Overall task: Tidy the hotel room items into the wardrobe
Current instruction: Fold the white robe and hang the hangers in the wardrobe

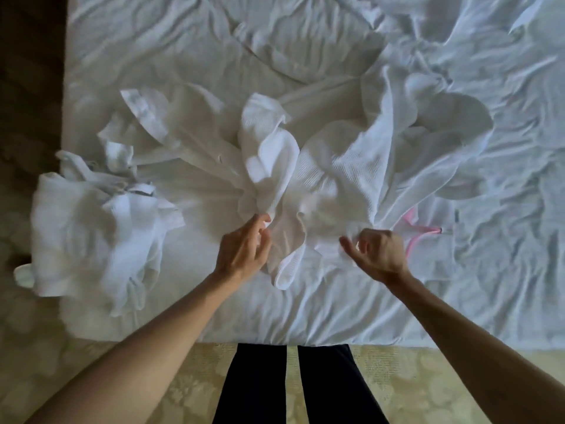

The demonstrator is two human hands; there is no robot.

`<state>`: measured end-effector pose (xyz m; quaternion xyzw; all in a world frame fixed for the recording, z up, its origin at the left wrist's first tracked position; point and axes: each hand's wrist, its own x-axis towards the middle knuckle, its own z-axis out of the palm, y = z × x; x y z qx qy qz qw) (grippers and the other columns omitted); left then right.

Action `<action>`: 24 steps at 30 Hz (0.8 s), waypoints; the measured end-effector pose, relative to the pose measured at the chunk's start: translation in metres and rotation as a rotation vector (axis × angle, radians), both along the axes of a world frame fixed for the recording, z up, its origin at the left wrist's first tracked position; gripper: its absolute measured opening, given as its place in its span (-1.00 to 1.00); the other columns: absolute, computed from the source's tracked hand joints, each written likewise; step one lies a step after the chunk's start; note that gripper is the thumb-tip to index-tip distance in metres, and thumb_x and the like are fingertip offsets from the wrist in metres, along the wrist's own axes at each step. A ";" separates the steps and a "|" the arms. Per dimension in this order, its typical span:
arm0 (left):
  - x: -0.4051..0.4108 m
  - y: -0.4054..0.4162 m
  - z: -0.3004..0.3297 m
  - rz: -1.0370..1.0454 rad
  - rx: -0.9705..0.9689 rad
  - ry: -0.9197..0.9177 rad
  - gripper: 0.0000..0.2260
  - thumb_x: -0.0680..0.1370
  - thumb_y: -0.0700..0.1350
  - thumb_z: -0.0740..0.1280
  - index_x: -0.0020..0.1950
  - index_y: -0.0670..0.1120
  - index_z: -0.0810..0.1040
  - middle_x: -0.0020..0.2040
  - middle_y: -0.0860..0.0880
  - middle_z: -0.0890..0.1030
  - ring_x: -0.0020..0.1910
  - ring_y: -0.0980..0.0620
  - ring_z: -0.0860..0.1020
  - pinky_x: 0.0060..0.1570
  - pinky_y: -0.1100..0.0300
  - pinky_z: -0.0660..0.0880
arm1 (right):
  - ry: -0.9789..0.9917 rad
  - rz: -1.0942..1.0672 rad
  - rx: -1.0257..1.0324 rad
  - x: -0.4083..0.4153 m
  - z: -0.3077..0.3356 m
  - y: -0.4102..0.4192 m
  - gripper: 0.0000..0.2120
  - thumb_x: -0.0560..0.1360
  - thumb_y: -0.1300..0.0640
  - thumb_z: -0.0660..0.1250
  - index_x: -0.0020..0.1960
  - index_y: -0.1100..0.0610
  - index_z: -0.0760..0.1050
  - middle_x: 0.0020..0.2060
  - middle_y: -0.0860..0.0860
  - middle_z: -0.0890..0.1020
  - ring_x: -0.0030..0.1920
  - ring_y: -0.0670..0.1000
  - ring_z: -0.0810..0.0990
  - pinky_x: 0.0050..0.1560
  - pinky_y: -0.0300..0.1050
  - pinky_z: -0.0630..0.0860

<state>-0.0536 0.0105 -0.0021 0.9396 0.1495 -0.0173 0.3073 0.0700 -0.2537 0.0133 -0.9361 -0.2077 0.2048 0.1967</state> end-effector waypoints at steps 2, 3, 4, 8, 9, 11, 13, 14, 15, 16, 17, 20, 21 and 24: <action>0.024 0.020 0.008 0.051 0.058 -0.144 -0.78 0.50 -0.24 0.26 0.15 -0.14 0.50 -0.05 -0.06 0.60 -0.13 -0.12 0.60 -0.23 0.08 0.54 | -0.194 0.024 0.249 0.030 0.017 0.010 -0.48 0.59 -0.29 0.13 -0.43 -0.02 0.27 -0.51 -0.11 0.34 -0.52 0.02 0.37 -0.47 -0.14 0.34; 0.036 0.030 0.010 0.046 0.095 -0.181 -0.70 0.43 -0.32 0.26 0.16 -0.17 0.50 0.02 -0.11 0.57 -0.03 -0.15 0.58 -0.14 0.03 0.54 | -0.252 0.070 0.340 0.046 0.023 0.017 -0.49 0.62 -0.20 0.12 -0.42 0.02 0.28 -0.48 -0.09 0.31 -0.50 0.01 0.32 -0.44 -0.15 0.27; 0.048 0.041 0.012 0.040 0.133 -0.196 -0.60 0.36 -0.37 0.24 0.19 -0.18 0.48 0.08 -0.14 0.54 0.04 -0.18 0.56 -0.06 -0.02 0.54 | -0.298 0.122 0.395 0.061 0.029 0.027 -0.49 0.65 -0.15 0.10 -0.42 0.06 0.29 -0.47 -0.07 0.30 -0.47 0.01 0.29 -0.41 -0.15 0.22; 0.083 0.075 0.015 -0.029 0.282 -0.137 -0.39 0.28 -0.40 0.28 0.34 -0.16 0.40 0.29 -0.18 0.47 0.21 -0.20 0.47 0.10 -0.10 0.46 | -0.539 0.235 0.345 0.110 0.027 0.068 -0.55 0.67 0.01 0.13 -0.32 0.17 0.48 -0.38 0.06 0.49 -0.33 0.11 0.45 -0.35 -0.09 0.29; 0.090 0.081 0.016 -0.087 0.315 -0.141 -0.36 0.29 -0.39 0.29 0.39 -0.18 0.38 0.35 -0.19 0.44 0.28 -0.20 0.45 0.17 -0.07 0.43 | -0.583 0.296 0.290 0.119 0.025 0.078 -0.69 0.63 0.08 0.19 -0.22 0.18 0.54 -0.26 0.08 0.56 -0.23 0.13 0.50 -0.28 -0.06 0.37; 0.103 0.091 0.018 -0.221 0.393 -0.160 -0.32 0.32 -0.36 0.27 0.47 -0.17 0.35 0.45 -0.19 0.39 0.40 -0.18 0.39 0.27 -0.03 0.36 | -0.591 0.475 0.151 0.136 0.019 0.090 -0.79 0.47 0.17 0.26 0.04 0.18 0.59 -0.01 0.13 0.60 -0.01 0.18 0.55 -0.01 0.02 0.46; 0.118 0.097 0.021 -0.356 0.508 -0.192 -0.37 0.40 -0.35 0.22 0.48 -0.12 0.36 0.47 -0.18 0.39 0.40 -0.17 0.40 0.25 -0.03 0.35 | -0.561 0.658 -0.018 0.151 0.010 0.091 -0.60 0.36 0.15 0.28 0.19 0.18 0.56 0.16 0.16 0.58 0.15 0.22 0.53 0.30 0.08 0.36; 0.126 0.098 0.022 -0.431 0.567 -0.211 -0.41 0.43 -0.36 0.20 0.46 -0.10 0.39 0.46 -0.17 0.40 0.38 -0.17 0.41 0.23 -0.04 0.34 | -0.561 0.704 -0.079 0.158 0.005 0.090 -0.57 0.36 0.13 0.30 0.21 0.18 0.56 0.16 0.16 0.58 0.17 0.22 0.53 0.40 0.11 0.28; 0.134 0.099 0.023 -0.515 0.620 -0.230 -0.46 0.43 -0.37 0.19 0.40 -0.10 0.45 0.44 -0.16 0.44 0.37 -0.16 0.42 0.24 -0.04 0.34 | -0.549 0.715 -0.125 0.164 0.001 0.088 -0.61 0.38 0.12 0.32 0.19 0.19 0.57 0.12 0.16 0.60 0.15 0.22 0.55 0.44 0.14 0.23; 0.142 0.101 0.025 -0.606 0.656 -0.247 -0.52 0.42 -0.38 0.18 0.30 -0.11 0.52 0.38 -0.14 0.49 0.36 -0.15 0.43 0.26 -0.04 0.35 | -0.555 0.732 -0.131 0.169 -0.001 0.086 -0.69 0.42 0.12 0.34 0.14 0.19 0.59 0.04 0.16 0.63 0.09 0.21 0.58 0.45 0.17 0.24; 0.149 0.105 0.027 -0.687 0.685 -0.269 -0.60 0.41 -0.38 0.19 0.17 -0.13 0.58 0.28 -0.13 0.56 0.33 -0.15 0.46 0.28 -0.05 0.36 | -0.565 0.743 -0.127 0.174 0.000 0.083 -0.79 0.47 0.14 0.36 0.07 0.20 0.61 -0.06 0.16 0.66 0.01 0.21 0.62 0.44 0.18 0.30; 0.156 0.129 0.039 -0.781 0.692 -0.217 -0.77 0.36 -0.33 0.22 -0.12 -0.13 0.62 -0.12 -0.10 0.64 0.02 -0.14 0.59 0.22 0.00 0.34 | -0.577 0.717 -0.013 0.184 0.008 0.063 -0.79 0.63 0.14 0.26 -0.09 0.20 0.59 -0.29 0.16 0.66 -0.26 0.21 0.65 0.11 0.11 0.54; 0.152 0.142 0.042 -0.763 0.665 -0.157 -0.77 0.33 -0.31 0.22 -0.15 -0.13 0.62 -0.18 -0.09 0.62 -0.09 -0.14 0.58 0.14 0.01 0.34 | -0.560 0.671 -0.014 0.187 0.015 0.050 -0.74 0.66 0.11 0.21 -0.10 0.20 0.57 -0.34 0.17 0.64 -0.34 0.22 0.63 -0.05 0.09 0.56; 0.126 0.177 0.051 -0.611 0.657 0.101 -0.79 0.24 -0.38 0.35 -0.19 -0.18 0.63 -0.25 -0.14 0.59 -0.21 -0.20 0.59 -0.10 0.00 0.35 | -0.440 0.464 -0.200 0.198 0.025 -0.005 -0.67 0.66 -0.02 0.12 -0.05 0.19 0.50 -0.34 0.25 0.64 -0.37 0.29 0.62 -0.29 0.04 0.51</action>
